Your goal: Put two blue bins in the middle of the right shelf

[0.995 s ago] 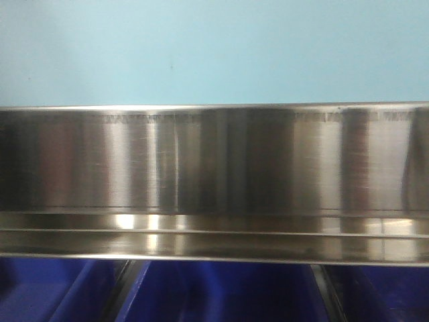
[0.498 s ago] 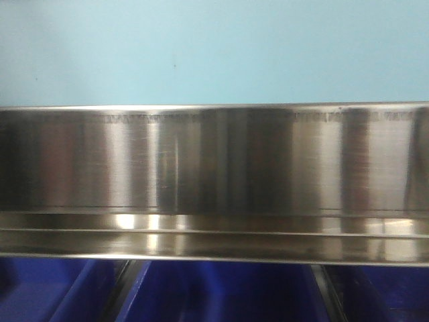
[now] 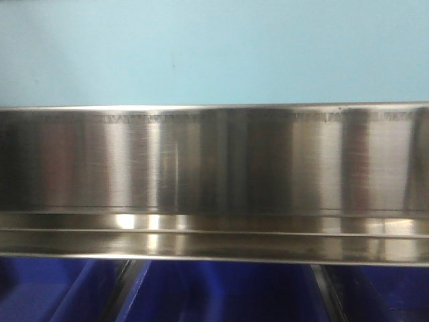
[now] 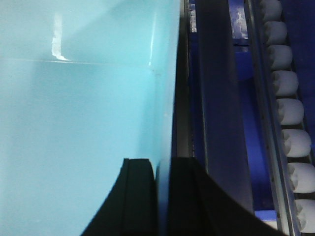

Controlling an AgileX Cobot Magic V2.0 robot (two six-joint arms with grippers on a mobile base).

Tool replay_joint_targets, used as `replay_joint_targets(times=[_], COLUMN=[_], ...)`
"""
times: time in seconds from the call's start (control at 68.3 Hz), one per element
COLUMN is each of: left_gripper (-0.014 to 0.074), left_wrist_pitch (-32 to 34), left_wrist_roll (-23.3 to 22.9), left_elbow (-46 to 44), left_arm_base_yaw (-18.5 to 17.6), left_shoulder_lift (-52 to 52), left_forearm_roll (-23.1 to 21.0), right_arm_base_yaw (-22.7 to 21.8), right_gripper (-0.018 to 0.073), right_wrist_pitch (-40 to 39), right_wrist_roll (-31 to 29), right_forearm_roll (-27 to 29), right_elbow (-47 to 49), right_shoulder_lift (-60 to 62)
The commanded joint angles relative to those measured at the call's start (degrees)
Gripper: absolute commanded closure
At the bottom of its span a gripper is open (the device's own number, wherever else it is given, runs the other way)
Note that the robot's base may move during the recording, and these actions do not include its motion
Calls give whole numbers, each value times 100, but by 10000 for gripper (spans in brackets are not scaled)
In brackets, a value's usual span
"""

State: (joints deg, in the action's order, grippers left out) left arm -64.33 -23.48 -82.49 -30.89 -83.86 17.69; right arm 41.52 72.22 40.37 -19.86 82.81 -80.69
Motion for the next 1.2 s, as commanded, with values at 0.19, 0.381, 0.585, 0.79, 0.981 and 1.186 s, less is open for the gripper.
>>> replay_joint_targets(times=[0.19,0.381,0.585,0.79,0.981,1.186], left_gripper=[707,707,629,326,267,267], left_wrist_pitch=[226,248,161,97,73,64], left_wrist_roll=[82,82,41,-80,-112,-112], left_elbow=[91,-5,-206,-310,-376,-614], left_arm_base_yaw=[-64,-64,-64,-64,-64,-64], left_shoulder_lift=[-53,-53,-41,-41,-41,-41], left_forearm_roll=[-401,-401,-401,-386,-341,-298], right_arm_base_yaw=[89,89,89,89,89,89], right_gripper=[721,721,721,475,282,278], right_wrist_pitch=[-337,-338,-225,-225,-225,-225], right_wrist_roll=[6,6,6,6,6,6], right_forearm_roll=[349,349,296,159,148,138], right_elbow=[-67,-55,177,351,351,404], right_shoulder_lift=[-38,-38,-18,-18,-14,8])
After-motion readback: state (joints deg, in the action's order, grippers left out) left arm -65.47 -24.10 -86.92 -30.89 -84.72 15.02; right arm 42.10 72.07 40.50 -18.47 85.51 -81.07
